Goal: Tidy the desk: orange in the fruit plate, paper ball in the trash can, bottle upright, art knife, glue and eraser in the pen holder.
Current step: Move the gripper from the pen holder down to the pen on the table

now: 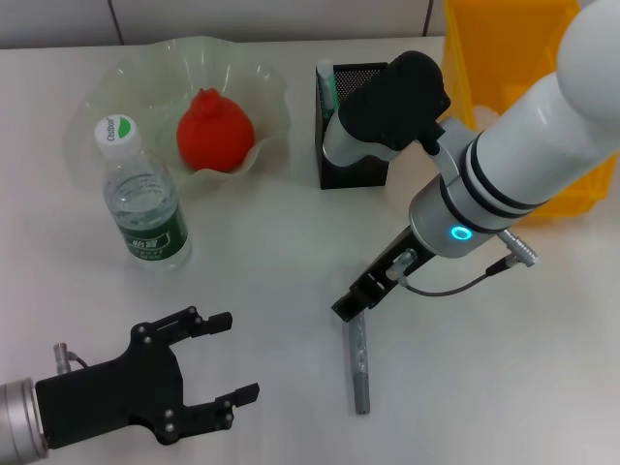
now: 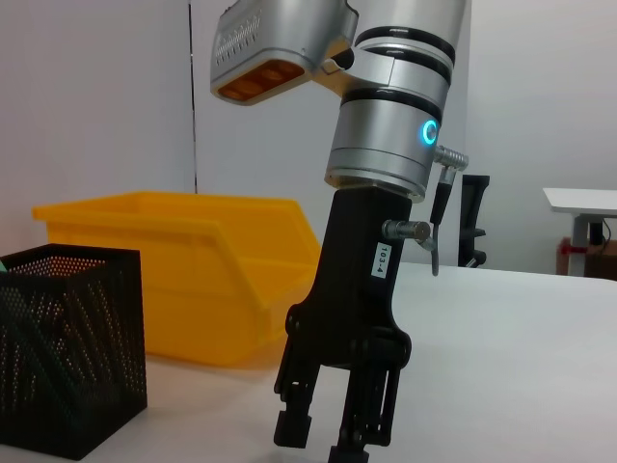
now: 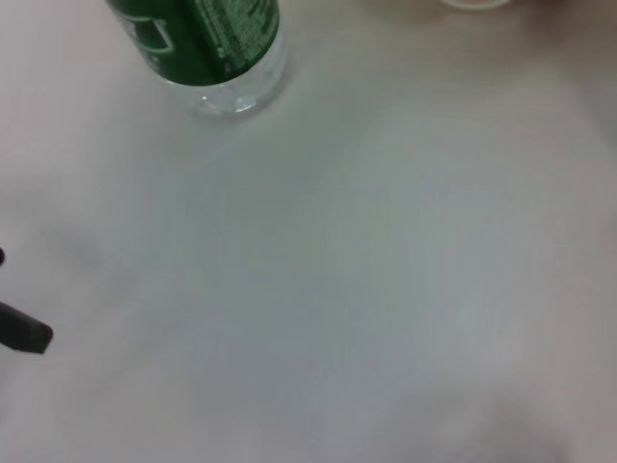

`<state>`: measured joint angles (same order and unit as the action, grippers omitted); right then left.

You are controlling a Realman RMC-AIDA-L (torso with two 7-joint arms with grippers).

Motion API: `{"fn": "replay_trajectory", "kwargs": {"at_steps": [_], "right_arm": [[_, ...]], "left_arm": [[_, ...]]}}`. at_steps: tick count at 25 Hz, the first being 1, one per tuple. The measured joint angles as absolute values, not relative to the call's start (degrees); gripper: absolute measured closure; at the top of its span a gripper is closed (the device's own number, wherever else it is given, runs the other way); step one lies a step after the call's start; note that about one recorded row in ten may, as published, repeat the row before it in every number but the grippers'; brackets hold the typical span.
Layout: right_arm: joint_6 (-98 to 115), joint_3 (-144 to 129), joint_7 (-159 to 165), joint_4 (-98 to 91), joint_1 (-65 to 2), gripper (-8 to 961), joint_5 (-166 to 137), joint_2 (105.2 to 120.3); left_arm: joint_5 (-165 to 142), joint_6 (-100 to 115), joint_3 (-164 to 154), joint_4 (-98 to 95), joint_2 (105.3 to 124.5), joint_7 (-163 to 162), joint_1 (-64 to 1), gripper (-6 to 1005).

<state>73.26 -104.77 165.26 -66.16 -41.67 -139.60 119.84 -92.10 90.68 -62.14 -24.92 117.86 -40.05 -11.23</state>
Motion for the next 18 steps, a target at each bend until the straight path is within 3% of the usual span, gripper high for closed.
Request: {"fn": "replay_trajectory", "kwargs": {"at_steps": [5,18], "right_arm": [[73.0,-105.6,166.0,-64.7,-42.7,246,-139.4,119.88],[74.2,-105.7,166.0,-61.9,-44.3,479,-139.4,119.89]], "left_arm": [[-92.1,90.7,-62.1,-25.0,117.86,-40.0,-11.2,197],[-92.1,90.7,-62.2,-25.1,117.86,-40.2,-11.3,197]]}}
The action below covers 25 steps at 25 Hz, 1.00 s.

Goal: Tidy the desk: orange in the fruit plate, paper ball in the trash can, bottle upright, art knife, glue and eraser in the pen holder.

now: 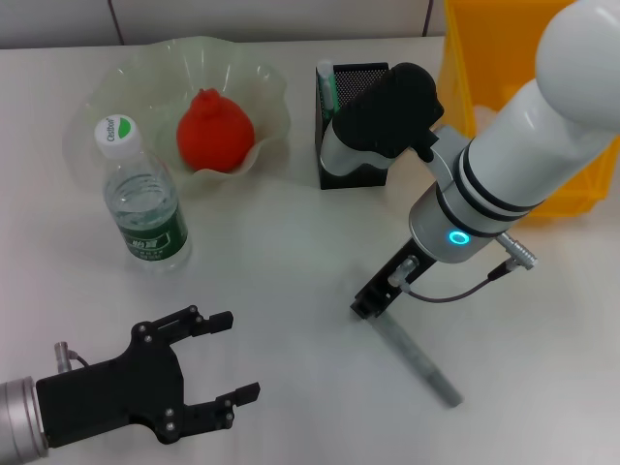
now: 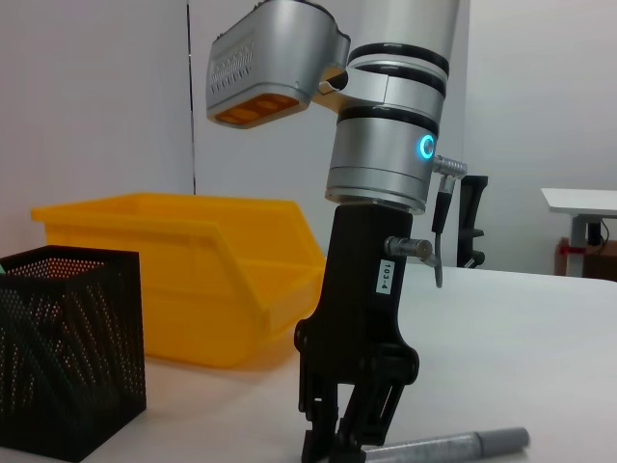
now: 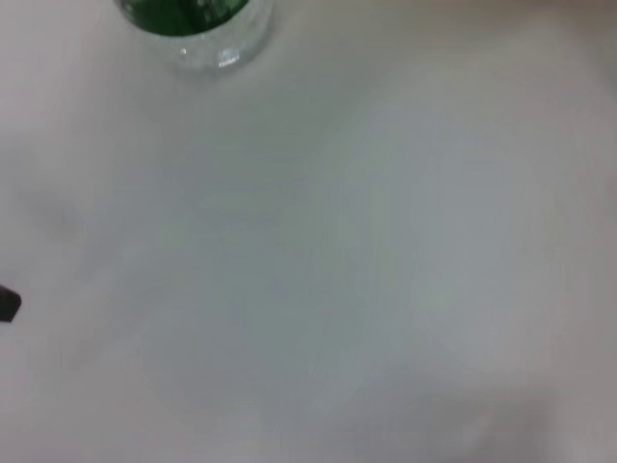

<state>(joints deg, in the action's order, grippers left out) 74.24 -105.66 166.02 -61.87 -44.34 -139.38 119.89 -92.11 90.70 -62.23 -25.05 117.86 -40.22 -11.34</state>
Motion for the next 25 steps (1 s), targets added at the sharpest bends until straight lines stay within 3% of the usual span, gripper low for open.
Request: {"fn": "replay_trajectory", "kwargs": {"at_steps": [10,15,17,25], "right_arm": [[77.1,-105.6,166.0,-61.6,-45.0,692,-139.8,119.82],[77.3,-106.8,165.8,-61.9,-45.0,713,-140.3,119.71],[77.3,-107.2,165.8,-62.2,-44.9,803,-140.9,119.71],[77.6,-105.8,164.7,-68.6,-41.7,804,-141.4,119.44]], "left_arm": [[-92.1,90.7,-62.3,-25.1,117.86,-40.4,-11.4,197],[-92.1,90.7,-62.3,-25.1,117.88,-40.4,-11.5,197],[-92.1,90.7,-62.3,-25.1,117.92,-40.4,-11.5,197],[-92.1,90.7,-62.3,-25.0,117.95,-40.3,-11.5,197]]}}
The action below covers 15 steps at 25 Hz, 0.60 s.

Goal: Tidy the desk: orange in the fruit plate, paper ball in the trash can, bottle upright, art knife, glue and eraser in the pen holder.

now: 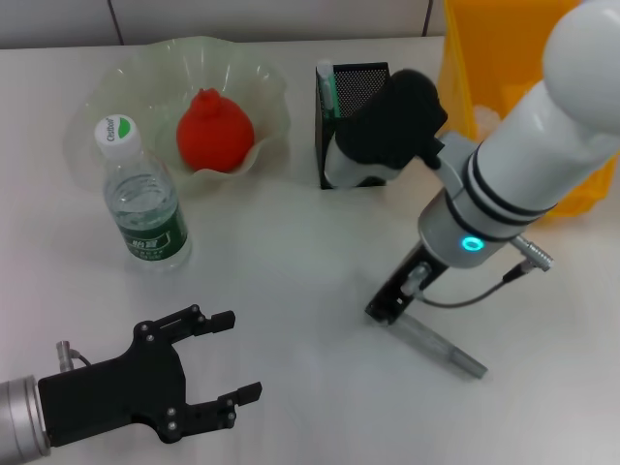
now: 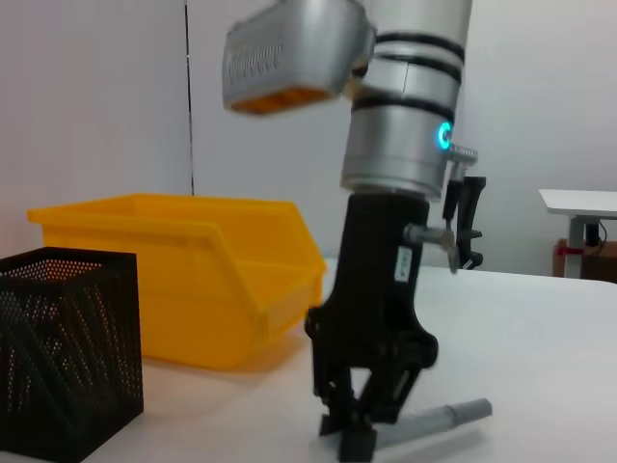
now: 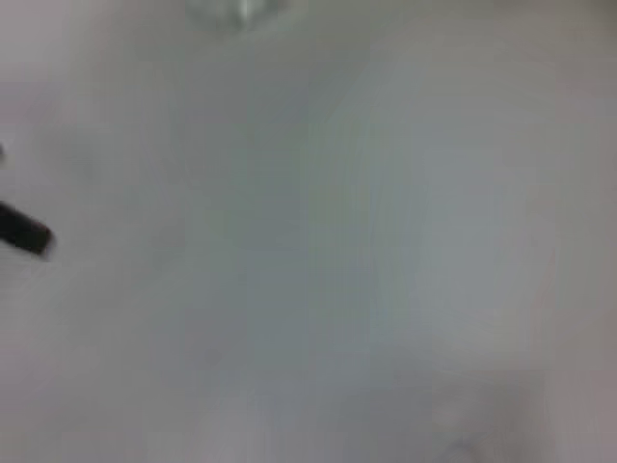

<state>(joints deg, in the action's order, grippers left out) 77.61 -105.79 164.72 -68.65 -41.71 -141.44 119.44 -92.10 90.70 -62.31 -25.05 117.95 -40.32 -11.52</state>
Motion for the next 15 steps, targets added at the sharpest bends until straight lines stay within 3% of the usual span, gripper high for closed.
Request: {"fn": "replay_trajectory", "kwargs": {"at_steps": [9,15], "right_arm": [[76.4,-92.2,156.6,-86.9,-31.8,805,-140.1,119.52],[66.3,-82.0,135.6,-90.8,-23.9,806,-116.8,119.50]], "left_arm": [[-92.1,90.7,-62.4,-25.0,118.10,-40.0,-11.5,197],[-92.1,90.7,-62.4,-25.0,118.13,-40.0,-11.5,197]]}}
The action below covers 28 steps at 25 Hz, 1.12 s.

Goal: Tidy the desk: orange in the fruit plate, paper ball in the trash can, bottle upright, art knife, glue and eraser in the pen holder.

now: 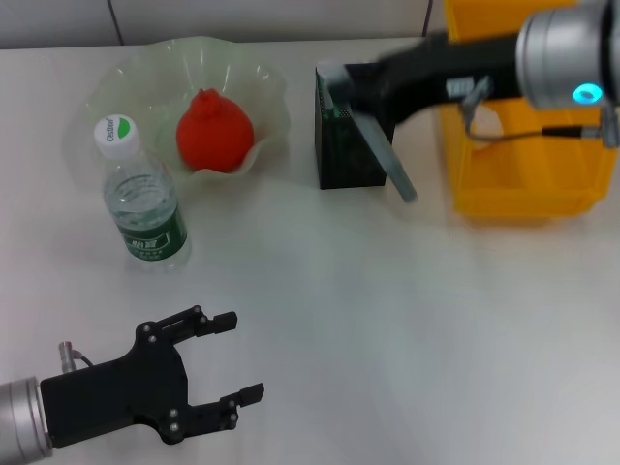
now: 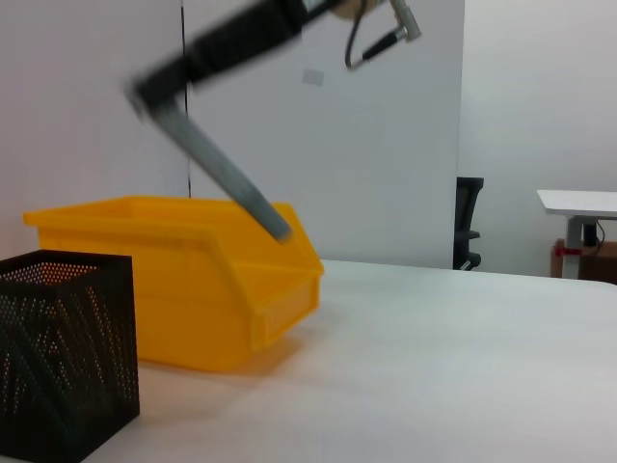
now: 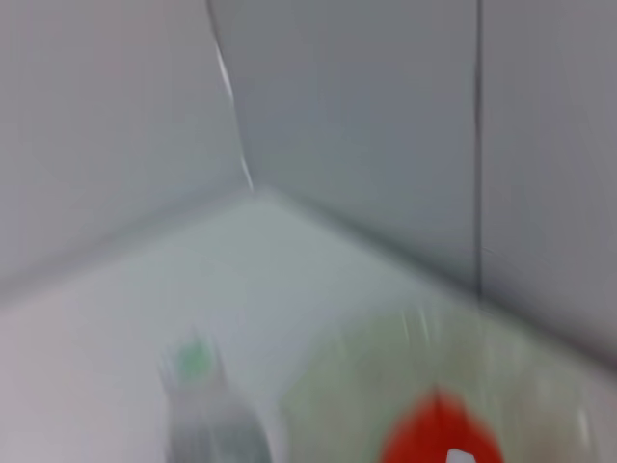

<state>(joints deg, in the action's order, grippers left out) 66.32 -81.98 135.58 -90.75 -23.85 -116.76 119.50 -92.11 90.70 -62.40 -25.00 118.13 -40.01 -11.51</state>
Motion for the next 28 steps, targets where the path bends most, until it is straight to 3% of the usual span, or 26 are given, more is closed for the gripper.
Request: {"fn": "replay_trajectory", "kwargs": {"at_steps": [6,15,28], "right_arm": [[58.5,-79.9,115.1,-82.2,-22.3,807,-99.8,119.48],[56.9,-78.6,68.5,-54.9,-25.8,808,-60.9,119.34],[58.6,-78.3,51.8,-31.3,-34.2,809,-48.0,119.50]], "left_arm": [[-92.1,90.7,-62.4,-24.8,118.13,-40.0,-11.5,197],[-92.1,90.7,-62.4,-24.9,118.13,-40.0,-11.6,197],[-92.1,90.3,-62.5,-24.6,118.27,-39.9,-11.7,197]]}}
